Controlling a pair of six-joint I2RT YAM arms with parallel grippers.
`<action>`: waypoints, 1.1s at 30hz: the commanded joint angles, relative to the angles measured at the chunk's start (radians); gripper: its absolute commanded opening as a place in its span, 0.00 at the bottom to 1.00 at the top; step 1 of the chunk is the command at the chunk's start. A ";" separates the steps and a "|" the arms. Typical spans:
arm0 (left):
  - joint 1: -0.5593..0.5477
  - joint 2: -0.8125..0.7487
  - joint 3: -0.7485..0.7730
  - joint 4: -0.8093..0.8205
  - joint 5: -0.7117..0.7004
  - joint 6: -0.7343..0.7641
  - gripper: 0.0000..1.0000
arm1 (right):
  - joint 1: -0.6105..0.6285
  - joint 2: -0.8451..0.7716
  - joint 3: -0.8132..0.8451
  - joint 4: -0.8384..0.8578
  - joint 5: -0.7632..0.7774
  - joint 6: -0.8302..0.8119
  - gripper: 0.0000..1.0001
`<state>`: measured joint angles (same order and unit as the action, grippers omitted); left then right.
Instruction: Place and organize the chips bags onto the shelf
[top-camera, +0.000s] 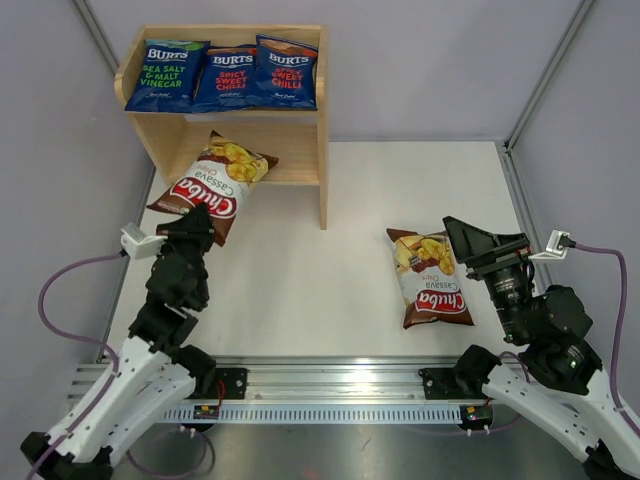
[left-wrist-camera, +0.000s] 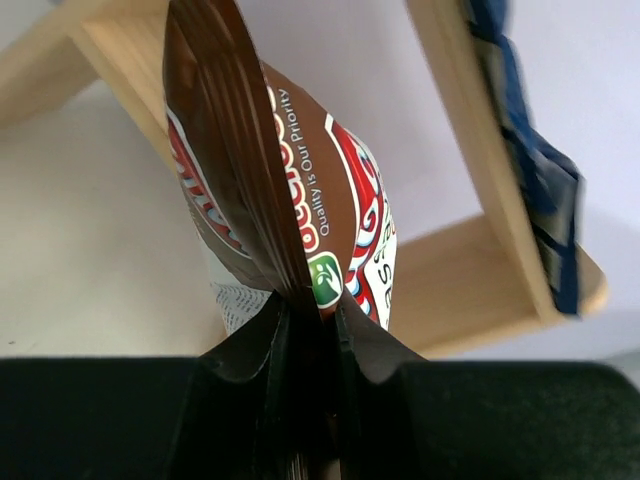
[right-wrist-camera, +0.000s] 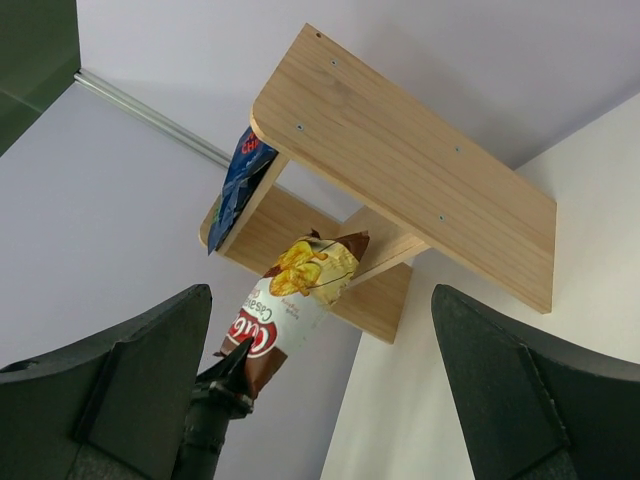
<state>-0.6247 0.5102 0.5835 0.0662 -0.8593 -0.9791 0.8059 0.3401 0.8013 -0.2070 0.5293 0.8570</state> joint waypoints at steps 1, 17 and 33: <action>0.232 0.149 0.098 0.072 0.240 -0.145 0.00 | 0.006 -0.021 -0.016 0.038 -0.015 -0.021 0.99; 0.434 0.421 0.006 0.510 0.330 -0.302 0.00 | 0.006 -0.118 -0.097 0.067 0.018 -0.030 0.99; 0.457 0.691 0.111 0.552 0.198 -0.369 0.00 | 0.007 -0.119 -0.140 0.038 -0.068 -0.033 1.00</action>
<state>-0.1745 1.1679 0.6483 0.5491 -0.5861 -1.3182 0.8062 0.2264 0.6712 -0.1780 0.4679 0.8333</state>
